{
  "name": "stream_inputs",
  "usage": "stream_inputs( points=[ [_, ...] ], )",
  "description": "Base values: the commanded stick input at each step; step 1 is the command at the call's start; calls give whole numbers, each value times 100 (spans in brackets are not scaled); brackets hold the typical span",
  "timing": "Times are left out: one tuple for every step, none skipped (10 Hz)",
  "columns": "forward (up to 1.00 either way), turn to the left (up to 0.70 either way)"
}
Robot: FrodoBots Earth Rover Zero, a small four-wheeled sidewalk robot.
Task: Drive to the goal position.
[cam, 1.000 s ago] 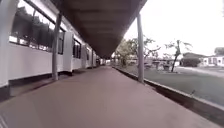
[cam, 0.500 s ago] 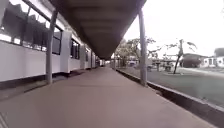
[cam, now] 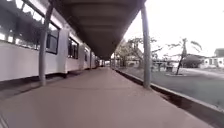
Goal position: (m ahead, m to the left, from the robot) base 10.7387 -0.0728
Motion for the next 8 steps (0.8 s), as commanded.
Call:
stream_inputs(
  points=[
    [70,0],
    [70,0],
    [70,0],
    [70,0],
    [70,0],
    [70,0],
    [70,0],
    [70,0]
  ],
)
